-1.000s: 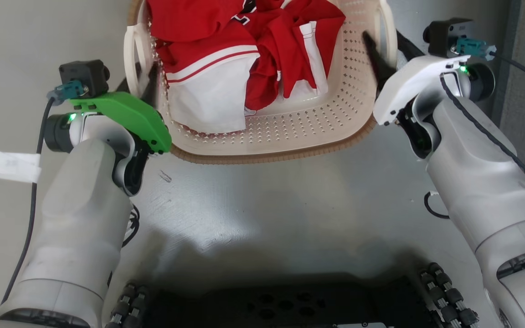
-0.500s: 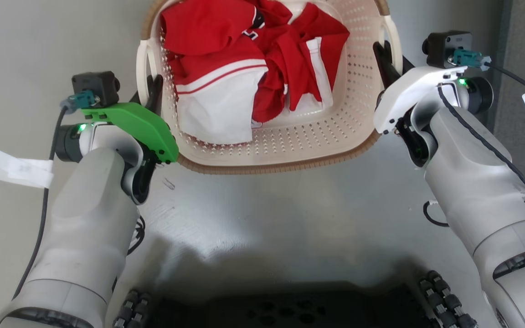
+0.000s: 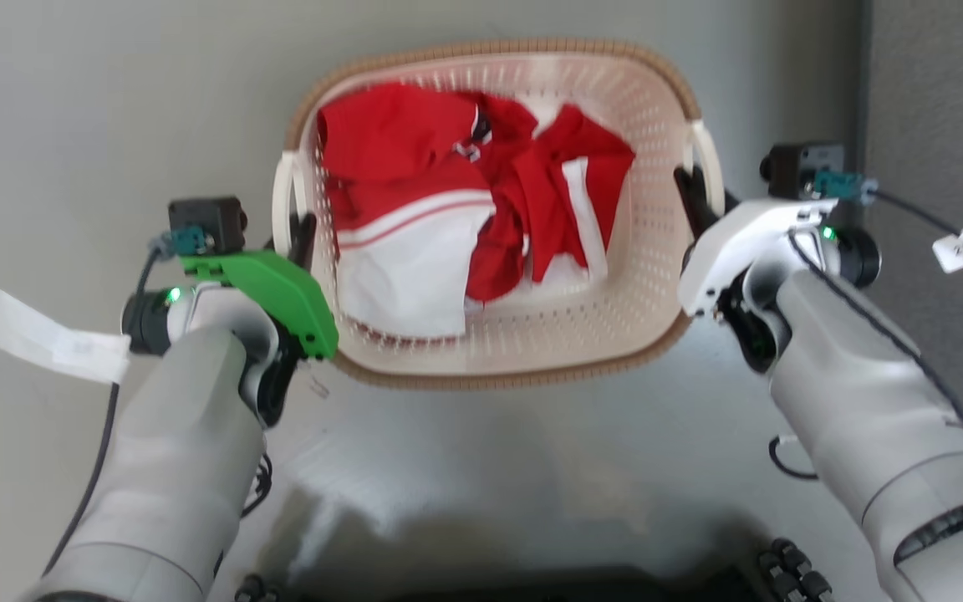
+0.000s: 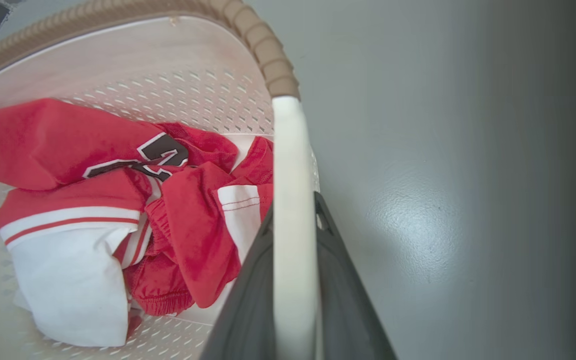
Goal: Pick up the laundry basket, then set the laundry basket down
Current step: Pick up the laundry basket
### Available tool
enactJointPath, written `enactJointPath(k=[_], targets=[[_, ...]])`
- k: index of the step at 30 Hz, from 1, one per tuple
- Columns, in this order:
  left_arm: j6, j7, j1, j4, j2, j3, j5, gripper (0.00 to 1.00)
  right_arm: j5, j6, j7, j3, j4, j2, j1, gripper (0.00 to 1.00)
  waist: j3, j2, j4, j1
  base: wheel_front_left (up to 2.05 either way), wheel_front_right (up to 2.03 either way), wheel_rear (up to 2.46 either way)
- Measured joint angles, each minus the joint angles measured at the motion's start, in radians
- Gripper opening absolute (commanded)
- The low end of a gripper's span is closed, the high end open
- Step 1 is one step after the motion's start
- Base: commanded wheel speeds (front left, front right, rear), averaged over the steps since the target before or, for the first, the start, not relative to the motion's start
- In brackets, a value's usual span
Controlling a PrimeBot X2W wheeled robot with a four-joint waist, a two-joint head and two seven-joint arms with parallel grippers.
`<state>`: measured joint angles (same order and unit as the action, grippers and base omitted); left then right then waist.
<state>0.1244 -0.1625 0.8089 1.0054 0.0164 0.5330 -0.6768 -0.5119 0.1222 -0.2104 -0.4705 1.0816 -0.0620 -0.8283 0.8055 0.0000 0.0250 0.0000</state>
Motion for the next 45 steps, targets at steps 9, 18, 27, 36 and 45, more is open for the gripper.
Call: enactJointPath(k=[9,18,27,36,45], targets=[[0.000,0.017,-0.071,0.034,0.001,0.041,-0.048,0.00,-0.095,-0.001,0.027,-0.076,-0.008,-0.001,0.082,0.00,-0.120,0.0000,-0.013,0.0000,0.00,0.00,0.00],[0.000,0.052,-0.138,0.064,0.001,0.073,-0.088,0.00,-0.178,-0.002,0.083,-0.143,-0.012,-0.002,0.161,0.00,-0.247,0.0000,-0.032,-0.0001,0.00,0.00,0.00],[0.000,0.111,-0.187,0.089,0.002,0.093,-0.139,0.00,-0.240,-0.009,0.172,-0.207,-0.012,-0.002,0.198,0.00,-0.390,0.0000,-0.059,-0.0001,0.00,0.00,0.00],[0.000,0.162,-0.236,0.113,0.002,0.114,-0.174,0.00,-0.289,-0.009,0.232,-0.245,-0.001,-0.002,0.244,0.00,-0.521,0.0000,-0.079,-0.0001,0.00,0.00,0.00],[0.004,0.212,-0.315,0.129,0.001,0.123,-0.215,0.00,-0.334,-0.009,0.291,-0.284,0.005,0.000,0.309,0.00,-0.648,0.0000,-0.089,-0.0001,0.00,0.00,0.00]])
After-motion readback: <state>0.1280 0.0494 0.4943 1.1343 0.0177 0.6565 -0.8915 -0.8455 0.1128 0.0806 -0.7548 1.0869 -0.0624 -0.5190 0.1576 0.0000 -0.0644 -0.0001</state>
